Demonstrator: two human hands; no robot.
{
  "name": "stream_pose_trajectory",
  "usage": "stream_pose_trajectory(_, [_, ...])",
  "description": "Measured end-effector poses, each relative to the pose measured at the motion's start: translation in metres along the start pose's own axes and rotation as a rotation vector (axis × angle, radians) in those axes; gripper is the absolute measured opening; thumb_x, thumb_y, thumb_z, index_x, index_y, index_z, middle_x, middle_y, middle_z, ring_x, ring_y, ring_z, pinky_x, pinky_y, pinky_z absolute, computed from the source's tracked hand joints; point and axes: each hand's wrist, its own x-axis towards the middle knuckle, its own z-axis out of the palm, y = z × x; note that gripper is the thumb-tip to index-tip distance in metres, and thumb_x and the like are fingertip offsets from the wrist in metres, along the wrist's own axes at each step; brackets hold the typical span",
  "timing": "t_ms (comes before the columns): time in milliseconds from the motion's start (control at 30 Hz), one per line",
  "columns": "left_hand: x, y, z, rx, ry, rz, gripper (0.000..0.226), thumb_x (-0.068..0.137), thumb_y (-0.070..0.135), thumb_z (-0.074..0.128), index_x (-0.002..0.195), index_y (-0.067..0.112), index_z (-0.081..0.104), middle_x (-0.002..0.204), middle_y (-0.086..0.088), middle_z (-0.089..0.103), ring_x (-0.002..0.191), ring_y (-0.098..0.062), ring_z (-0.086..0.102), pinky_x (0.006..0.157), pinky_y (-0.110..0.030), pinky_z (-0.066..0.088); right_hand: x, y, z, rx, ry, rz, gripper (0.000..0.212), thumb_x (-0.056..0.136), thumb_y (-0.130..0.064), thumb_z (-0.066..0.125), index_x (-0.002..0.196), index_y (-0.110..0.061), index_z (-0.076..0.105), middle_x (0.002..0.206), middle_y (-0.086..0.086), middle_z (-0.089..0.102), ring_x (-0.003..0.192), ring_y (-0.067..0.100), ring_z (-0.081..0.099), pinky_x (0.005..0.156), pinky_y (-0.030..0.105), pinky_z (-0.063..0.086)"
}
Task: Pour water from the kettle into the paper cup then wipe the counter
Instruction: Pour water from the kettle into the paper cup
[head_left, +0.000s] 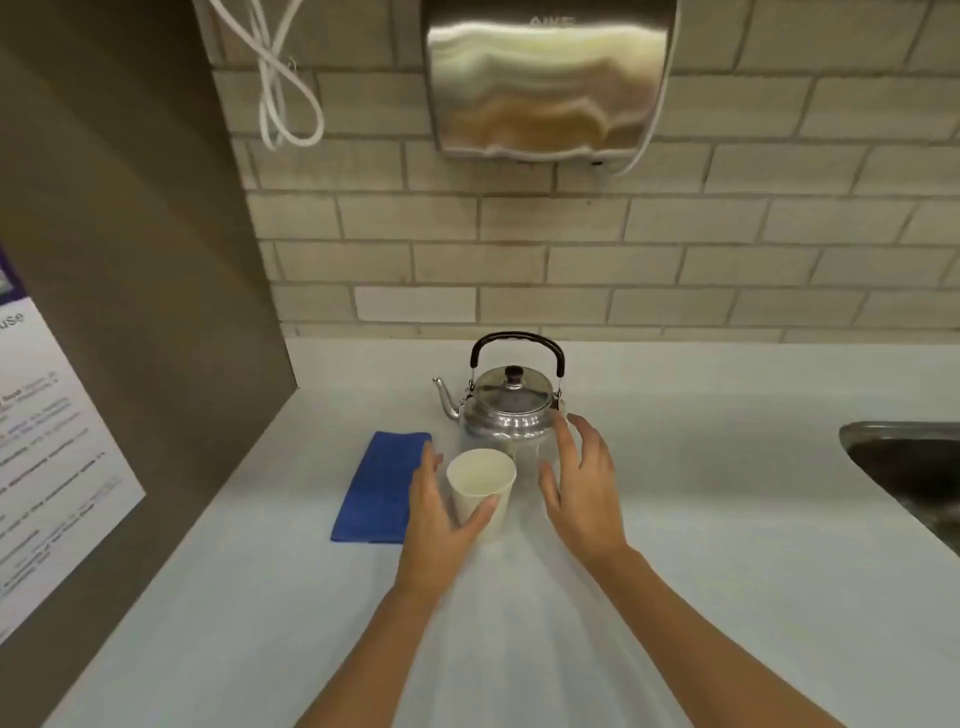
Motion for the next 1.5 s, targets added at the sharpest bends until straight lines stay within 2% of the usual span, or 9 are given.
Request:
stream_pose_trajectory(167, [-0.002,-0.01,0.023,0.037,-0.076,-0.074,0.112,0.063,0.041,0.079,0.144,0.032,0.001,0.151,0.004,0.025,0.136,-0.012,0.027,0.112,-0.034,0.027,0.016,0.008,0.014,0.033,-0.055,0.016,0.057,0.087,-0.014,0.055,0.138,-0.005,0.032,0.135,0.027,0.042,0.122,0.043,0.043,0.101,0.054,0.042])
stream_pose_trajectory(300, [0.001,-0.017,0.029,0.113,-0.029,-0.104,0.089,0.069,0.035,0.075,0.14,0.023,0.021,0.138,0.001,0.045,0.124,-0.016,0.045,0.101,-0.028,0.038,0.059,0.011,0.019,0.132,-0.045,0.028,0.059,0.09,-0.016,0.051,0.142,-0.009,0.025,0.142,0.025,0.033,0.131,0.04,0.031,0.109,0.051,0.031])
stream_pose_trajectory(433, [0.001,-0.021,0.029,0.111,-0.023,-0.123,0.065,0.068,0.036,0.076,0.119,0.03,0.037,0.114,0.01,0.052,0.108,-0.014,0.053,0.087,-0.025,0.043,0.124,0.007,0.021,0.071,-0.005,-0.034,0.055,0.093,-0.028,0.049,0.141,-0.011,0.029,0.142,0.024,0.034,0.131,0.038,0.033,0.109,0.049,0.031])
stream_pose_trajectory(700, [0.0,-0.021,0.028,0.141,-0.019,-0.131,0.073,0.068,0.038,0.076,0.127,0.023,0.036,0.121,0.007,0.051,0.109,-0.01,0.05,0.091,-0.023,0.041,0.189,0.005,0.032,-0.012,-0.352,-0.084,0.038,0.092,-0.045,0.044,0.127,-0.031,0.051,0.108,0.012,0.063,0.1,0.032,0.058,0.081,0.04,0.048])
stream_pose_trajectory(867, [0.0,-0.02,0.028,0.158,-0.014,-0.129,0.073,0.069,0.037,0.075,0.128,0.022,0.035,0.122,0.006,0.052,0.109,-0.009,0.05,0.089,-0.02,0.04,0.203,0.014,0.031,0.083,-0.406,-0.1,0.035,0.085,-0.048,0.055,0.114,-0.03,0.063,0.11,0.004,0.071,0.099,0.025,0.063,0.086,0.04,0.052])
stream_pose_trajectory(1100, [0.0,-0.022,0.028,0.152,-0.021,-0.134,0.076,0.069,0.04,0.075,0.13,0.027,0.031,0.121,0.013,0.048,0.109,-0.006,0.048,0.089,-0.017,0.038,0.205,0.018,0.038,0.163,-0.356,-0.1,0.032,0.08,-0.05,0.061,0.104,-0.031,0.069,0.104,-0.001,0.074,0.093,0.019,0.066,0.083,0.038,0.054])
stream_pose_trajectory(1233, [0.0,-0.023,0.028,0.149,-0.017,-0.134,0.078,0.069,0.04,0.075,0.131,0.026,0.03,0.12,0.014,0.046,0.109,-0.006,0.048,0.088,-0.017,0.039,0.206,0.02,0.03,0.171,-0.33,-0.109,0.027,0.079,-0.051,0.062,0.098,-0.034,0.071,0.097,-0.005,0.075,0.082,0.016,0.067,0.072,0.03,0.053])
stream_pose_trajectory(1400, [0.0,-0.023,0.029,0.17,-0.011,-0.128,0.077,0.069,0.04,0.075,0.131,0.022,0.031,0.121,0.01,0.048,0.109,-0.009,0.049,0.089,-0.019,0.04,0.209,0.017,0.001,0.172,-0.268,-0.132,0.022,0.079,-0.051,0.062,0.096,-0.04,0.07,0.088,-0.011,0.075,0.066,0.004,0.055,0.058,0.019,0.038])
stream_pose_trajectory(1500, [0.001,-0.023,0.029,0.173,-0.011,-0.125,0.077,0.069,0.038,0.075,0.131,0.021,0.032,0.121,0.008,0.049,0.109,-0.011,0.05,0.091,-0.02,0.04,0.207,0.01,-0.025,0.162,-0.247,-0.136,0.023,0.078,-0.053,0.062,0.096,-0.041,0.069,0.067,-0.029,0.063,0.052,-0.004,0.05,0.054,0.012,0.031])
